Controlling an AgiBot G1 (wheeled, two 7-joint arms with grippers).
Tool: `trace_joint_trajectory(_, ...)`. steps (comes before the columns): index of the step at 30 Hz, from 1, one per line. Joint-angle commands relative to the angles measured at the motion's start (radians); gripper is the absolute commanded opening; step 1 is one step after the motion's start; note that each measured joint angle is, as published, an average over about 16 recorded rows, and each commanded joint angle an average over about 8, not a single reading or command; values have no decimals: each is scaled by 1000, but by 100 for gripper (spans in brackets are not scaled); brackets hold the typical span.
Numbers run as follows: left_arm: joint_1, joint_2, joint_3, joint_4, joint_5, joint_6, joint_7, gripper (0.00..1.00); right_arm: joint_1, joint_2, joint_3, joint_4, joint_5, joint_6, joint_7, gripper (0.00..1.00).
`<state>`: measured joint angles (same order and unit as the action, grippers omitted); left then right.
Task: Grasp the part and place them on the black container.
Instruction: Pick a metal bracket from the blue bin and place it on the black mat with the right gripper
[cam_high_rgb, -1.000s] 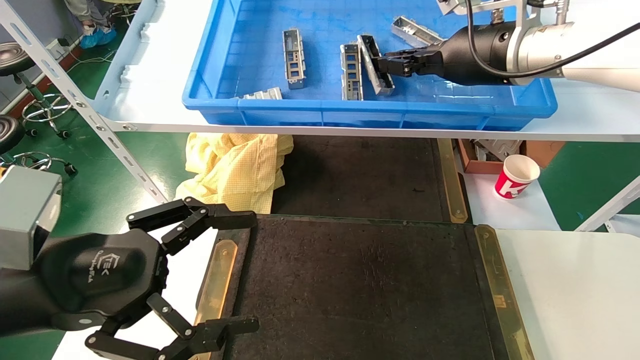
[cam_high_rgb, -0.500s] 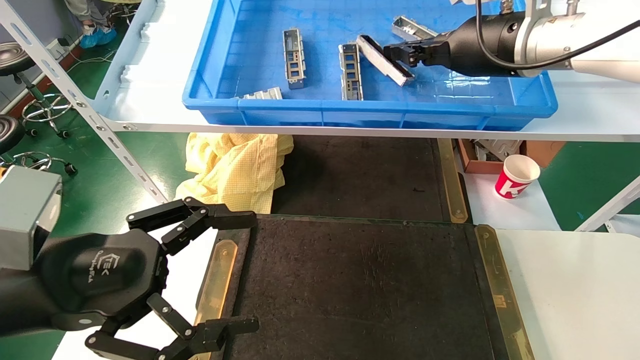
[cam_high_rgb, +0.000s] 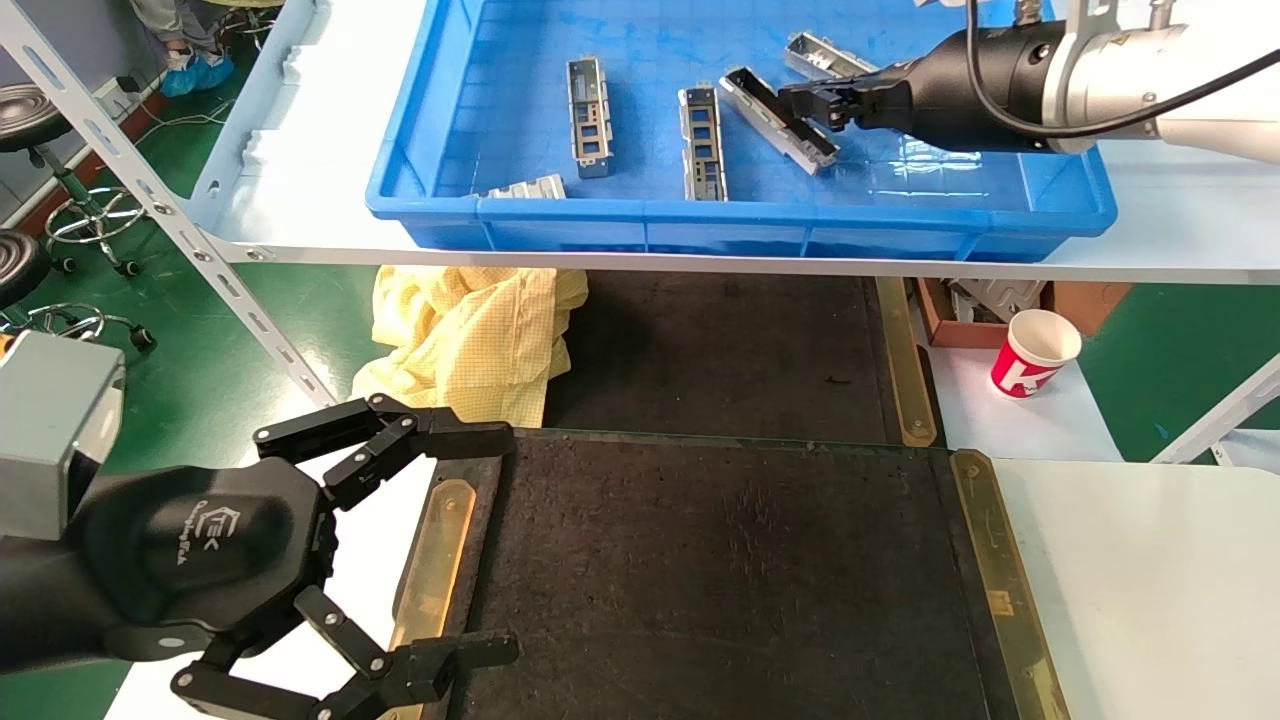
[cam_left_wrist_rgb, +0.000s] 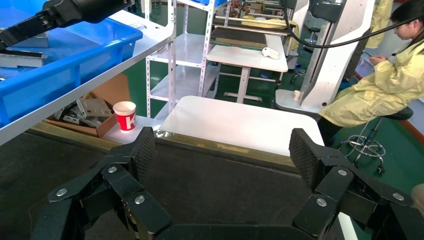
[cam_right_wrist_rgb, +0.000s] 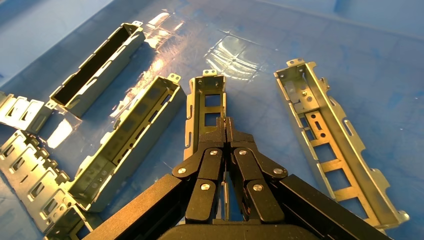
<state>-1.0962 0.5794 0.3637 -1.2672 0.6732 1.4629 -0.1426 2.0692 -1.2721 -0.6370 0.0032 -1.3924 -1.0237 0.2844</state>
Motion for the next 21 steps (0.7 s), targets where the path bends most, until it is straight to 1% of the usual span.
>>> trace_joint_trajectory(1,0,0,0,0,0,0,0,100,0,2,0,0,0,0,-1,0)
trace_joint_trajectory(21,0,0,0,0,0,0,0,100,25,12,3,10,4,-37,-18,0)
